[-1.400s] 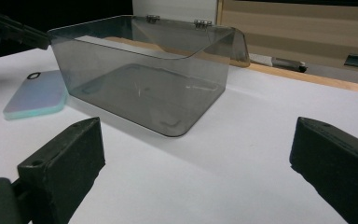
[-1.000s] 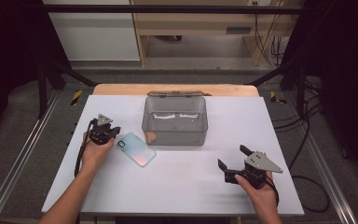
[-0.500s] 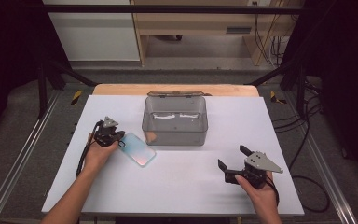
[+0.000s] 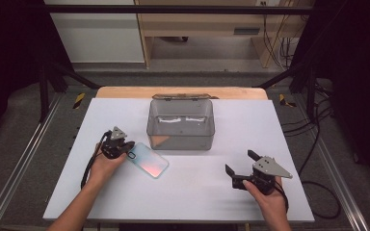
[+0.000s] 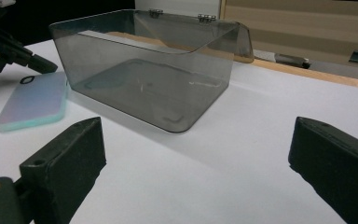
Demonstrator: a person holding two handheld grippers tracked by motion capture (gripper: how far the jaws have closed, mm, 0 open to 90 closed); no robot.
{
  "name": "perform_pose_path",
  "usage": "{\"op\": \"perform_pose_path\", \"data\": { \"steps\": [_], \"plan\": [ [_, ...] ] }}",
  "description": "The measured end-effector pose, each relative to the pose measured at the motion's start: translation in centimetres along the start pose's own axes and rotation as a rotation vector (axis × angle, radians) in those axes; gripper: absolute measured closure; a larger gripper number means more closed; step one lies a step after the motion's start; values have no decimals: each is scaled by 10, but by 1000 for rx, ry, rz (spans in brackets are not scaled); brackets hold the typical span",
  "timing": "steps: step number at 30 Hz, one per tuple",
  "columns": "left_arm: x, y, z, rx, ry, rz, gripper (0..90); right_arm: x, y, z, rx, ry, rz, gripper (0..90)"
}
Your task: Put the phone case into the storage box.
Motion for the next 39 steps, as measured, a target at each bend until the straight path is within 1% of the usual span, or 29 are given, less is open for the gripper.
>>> {"op": "perform_pose_path", "data": {
  "steps": [2,3,4,5,8,9,10,11,14,15,16,17,18,19,20,21,22,23,24,25,26,27,28,29,30,32,34,37,39],
  "plan": [
    [0,-2,-7,-5,12,-2,900,0,0,0,0,0,-1,41],
    [0,-2,-7,-5,12,-2,900,0,0,0,0,-1,-1,41],
    [0,-2,-11,-7,17,-1,900,0,0,0,-1,0,-1,40],
    [-1,-3,-18,-12,26,-2,900,0,0,0,-1,0,0,40],
    [-2,-4,-28,-14,43,4,900,0,-1,0,-1,2,0,40],
    [-2,-4,-28,-14,43,4,900,0,-1,1,-1,2,1,40],
    [-2,-4,-35,-21,47,1,900,0,0,1,-1,1,1,40],
    [-2,-4,-35,-21,47,1,900,0,0,1,0,2,2,40],
    [0,-5,-46,-37,60,-2,900,0,-1,1,3,2,6,40],
    [1,-4,-53,-45,69,-3,900,-1,-1,2,7,4,13,42],
    [1,-4,-57,-49,74,-2,900,-1,-1,2,8,5,15,42],
    [1,-4,-57,-49,74,-2,900,-1,-1,2,8,5,15,42],
    [3,-3,-64,-60,78,-4,900,0,-1,2,7,5,13,42],
    [3,-3,-68,-65,80,-5,900,0,-1,2,7,5,13,42],
    [3,-3,-68,-65,80,-5,900,0,-1,2,7,5,13,42],
    [5,-2,-74,-75,86,-6,900,0,-1,1,7,4,13,42],
    [6,-2,-78,-80,90,-5,900,0,-1,1,6,4,13,42],
    [6,-2,-78,-80,90,-5,900,0,-1,1,6,4,13,42],
    [7,-1,-81,-81,94,-6,900,0,-1,1,5,4,13,42],
    [9,-1,-87,-93,101,-8,900,0,-1,1,4,3,13,42],
    [9,-1,-87,-93,101,-8,900,0,-1,1,3,3,12,42],
    [11,0,-94,-103,107,-10,900,0,-1,1,3,3,12,42],
    [11,0,-94,-103,107,-10,900,0,-2,1,4,3,11,42],
    [12,0,-97,-107,111,-10,900,0,-2,0,3,3,11,42],
    [13,1,-103,-115,113,-7,900,0,-2,0,2,4,10,42],
    [13,2,-108,-120,118,-9,900,0,-2,0,3,4,11,42],
    [14,2,-112,-129,117,-10,900,0,-2,0,2,3,11,42],
    [14,3,-117,-128,123,-9,900,0,-2,0,3,13,11,42],
    [14,3,-119,-133,120,-10,900,0,-2,0,3,13,13,42]
  ]
}}
Point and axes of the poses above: each handheld gripper's, and its own axes: y roughly forward along the jaws, x roughly out of its top, z roughly to its left, the point moved 8 cm from there along y, roughly forward along the jaws, and after that the axes turned 13 degrees about z, right-handed, at the moved point
